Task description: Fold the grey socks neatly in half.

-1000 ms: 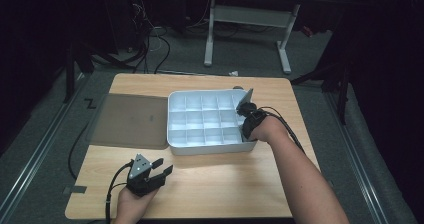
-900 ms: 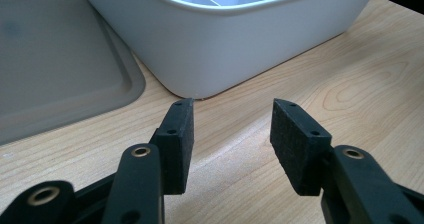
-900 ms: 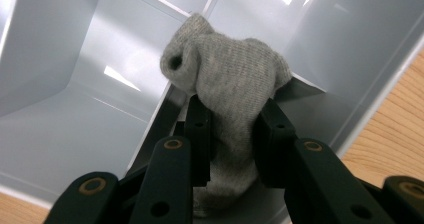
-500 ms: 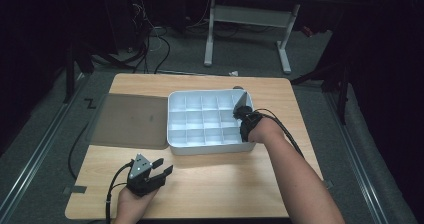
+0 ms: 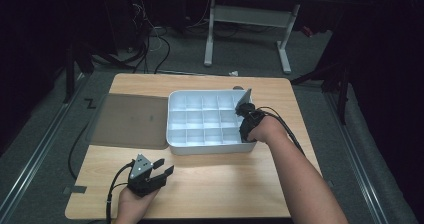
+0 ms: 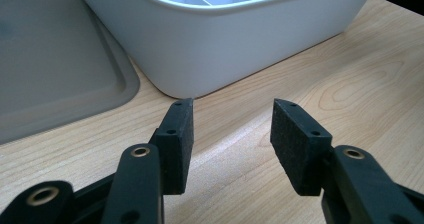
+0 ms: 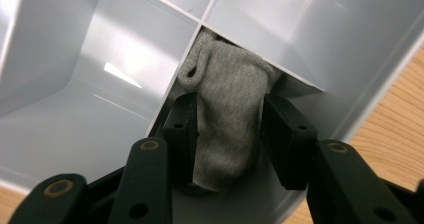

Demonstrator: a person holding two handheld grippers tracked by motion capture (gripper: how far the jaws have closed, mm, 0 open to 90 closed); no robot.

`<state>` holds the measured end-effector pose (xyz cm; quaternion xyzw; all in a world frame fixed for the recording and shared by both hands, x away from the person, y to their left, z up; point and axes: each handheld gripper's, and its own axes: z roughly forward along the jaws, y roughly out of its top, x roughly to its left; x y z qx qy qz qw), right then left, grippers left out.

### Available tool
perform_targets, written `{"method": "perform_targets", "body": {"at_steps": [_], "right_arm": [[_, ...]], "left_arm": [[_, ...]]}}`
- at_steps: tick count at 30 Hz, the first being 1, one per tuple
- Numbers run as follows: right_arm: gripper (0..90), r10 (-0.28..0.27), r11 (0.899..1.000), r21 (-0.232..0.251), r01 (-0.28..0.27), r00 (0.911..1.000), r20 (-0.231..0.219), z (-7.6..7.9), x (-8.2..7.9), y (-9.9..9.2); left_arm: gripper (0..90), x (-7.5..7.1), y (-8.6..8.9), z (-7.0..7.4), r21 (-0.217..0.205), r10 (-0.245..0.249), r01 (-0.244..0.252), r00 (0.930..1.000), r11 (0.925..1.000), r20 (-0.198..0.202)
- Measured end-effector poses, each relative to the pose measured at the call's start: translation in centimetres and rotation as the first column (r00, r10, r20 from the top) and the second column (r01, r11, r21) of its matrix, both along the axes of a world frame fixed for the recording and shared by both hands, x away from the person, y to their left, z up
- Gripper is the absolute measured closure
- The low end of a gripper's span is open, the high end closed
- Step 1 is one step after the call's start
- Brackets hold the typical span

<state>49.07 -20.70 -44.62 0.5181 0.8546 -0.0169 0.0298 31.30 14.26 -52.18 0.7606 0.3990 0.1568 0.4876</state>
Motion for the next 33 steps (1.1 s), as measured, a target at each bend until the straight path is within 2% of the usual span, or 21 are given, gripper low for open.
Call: {"method": "perform_targets", "body": {"at_steps": [4,5,6,9,11,14,16,17,18,19,20,22,26,28,33], "right_arm": [[57.9,0.003,1.000,0.014,-0.003,1.0000,0.006,0.5,-0.1,-0.1],[57.3,-0.020,1.000,0.022,0.020,0.9998,0.003,0.8,-0.3,0.0],[57.2,-0.007,1.000,0.026,0.007,0.9999,0.010,0.9,-0.3,-0.1],[57.0,-0.006,0.999,0.033,0.005,0.9999,0.009,1.2,-0.4,-0.1],[57.1,-0.019,0.999,0.046,0.019,0.9996,0.019,1.7,-0.6,-0.3],[57.8,-0.008,0.999,0.051,0.006,0.9993,0.035,2.1,-0.6,-0.5],[66.5,-0.007,0.997,0.074,0.003,0.9982,0.059,2.7,-0.6,-0.7],[66.5,-0.007,0.997,0.074,0.003,0.9982,0.059,2.7,-0.6,-0.7],[79.0,0.006,0.998,0.067,-0.012,0.9967,0.081,2.7,-0.5,-0.7],[79.0,0.006,0.998,0.067,-0.012,0.9967,0.081,2.7,-0.5,-0.7],[84.0,0.020,0.998,0.059,-0.025,0.9962,0.084,2.5,-0.5,-0.7],[89.9,0.038,0.998,0.042,-0.041,0.9973,0.063,1.9,-0.4,-0.5],[90.0,0.035,0.999,0.021,-0.036,0.9985,0.041,1.1,-0.1,-0.3],[90.0,0.060,0.998,-0.003,-0.060,0.9977,0.033,0.4,0.1,-0.1],[90.0,0.061,0.998,-0.019,-0.060,0.9980,0.018,-0.3,0.4,0.2]], "left_arm": [[52.8,0.0,0.0,0.0,0.002,0.000,0.000,1.0000,1.0000,-0.001],[52.8,0.0,0.0,0.0,0.001,0.001,-0.001,1.0000,1.0000,-0.001],[52.8,0.0,0.0,0.0,0.001,0.001,-0.001,1.0000,1.0000,-0.001],[52.8,0.0,0.0,0.0,0.003,-0.002,0.002,1.0000,1.0000,-0.001],[52.8,0.0,0.0,0.0,0.004,-0.003,0.003,1.0000,1.0000,-0.001],[52.8,0.0,0.0,0.0,0.007,-0.004,0.004,1.0000,1.0000,-0.001],[52.7,0.0,0.0,-0.1,0.010,-0.003,0.003,1.0000,0.9999,-0.001],[52.7,0.1,0.0,-0.1,0.011,-0.005,0.005,1.0000,0.9999,-0.003],[52.7,0.1,0.0,-0.1,0.013,-0.004,0.004,1.0000,0.9999,-0.004],[52.7,0.1,-0.1,-0.1,0.013,-0.004,0.004,1.0000,0.9999,-0.004],[52.7,0.1,-0.1,-0.1,0.015,-0.003,0.003,1.0000,0.9999,-0.004],[52.7,0.1,-0.1,-0.1,0.014,-0.002,0.002,1.0000,0.9999,-0.003],[52.7,0.1,0.0,-0.1,0.012,0.000,0.000,1.0000,0.9999,-0.002],[52.7,0.1,0.0,-0.2,0.011,-0.001,0.001,1.0000,0.9999,-0.006],[52.7,0.1,0.0,-0.2,0.009,-0.004,0.004,1.0000,1.0000,-0.006]]}}
